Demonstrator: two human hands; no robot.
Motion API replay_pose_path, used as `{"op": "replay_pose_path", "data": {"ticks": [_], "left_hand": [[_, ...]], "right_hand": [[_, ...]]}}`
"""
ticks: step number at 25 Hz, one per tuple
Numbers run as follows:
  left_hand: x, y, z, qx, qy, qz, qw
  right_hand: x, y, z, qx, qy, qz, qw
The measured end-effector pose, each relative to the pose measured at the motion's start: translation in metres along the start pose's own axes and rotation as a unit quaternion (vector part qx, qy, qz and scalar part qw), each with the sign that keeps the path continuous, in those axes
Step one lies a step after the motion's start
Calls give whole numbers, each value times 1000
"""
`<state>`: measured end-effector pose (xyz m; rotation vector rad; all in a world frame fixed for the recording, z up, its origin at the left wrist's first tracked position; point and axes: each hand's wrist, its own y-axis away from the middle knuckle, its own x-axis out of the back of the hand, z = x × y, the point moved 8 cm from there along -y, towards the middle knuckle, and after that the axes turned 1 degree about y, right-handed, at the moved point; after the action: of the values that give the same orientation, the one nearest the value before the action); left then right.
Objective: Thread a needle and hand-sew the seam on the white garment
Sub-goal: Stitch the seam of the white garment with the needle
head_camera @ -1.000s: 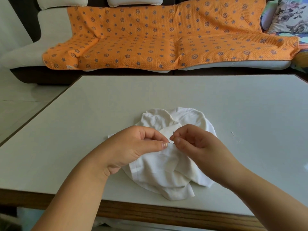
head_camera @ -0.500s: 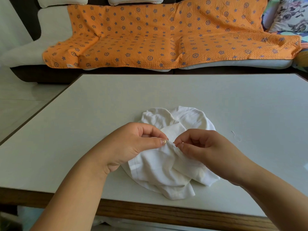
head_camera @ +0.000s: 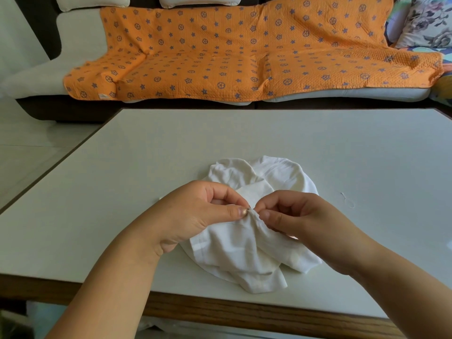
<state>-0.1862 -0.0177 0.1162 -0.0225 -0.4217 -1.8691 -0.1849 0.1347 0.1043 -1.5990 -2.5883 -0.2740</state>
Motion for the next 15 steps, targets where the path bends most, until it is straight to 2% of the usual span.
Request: {"op": "replay_pose_path", "data": {"ticks": [8,15], "left_hand": [[-6,-4,-2,2,24,6,1000],[-13,-8,-7,11,18,12,1000]], "right_hand": [[-2,2,-7,7,12,23,1000],[-1,5,-6,-24,59,20,998]]}}
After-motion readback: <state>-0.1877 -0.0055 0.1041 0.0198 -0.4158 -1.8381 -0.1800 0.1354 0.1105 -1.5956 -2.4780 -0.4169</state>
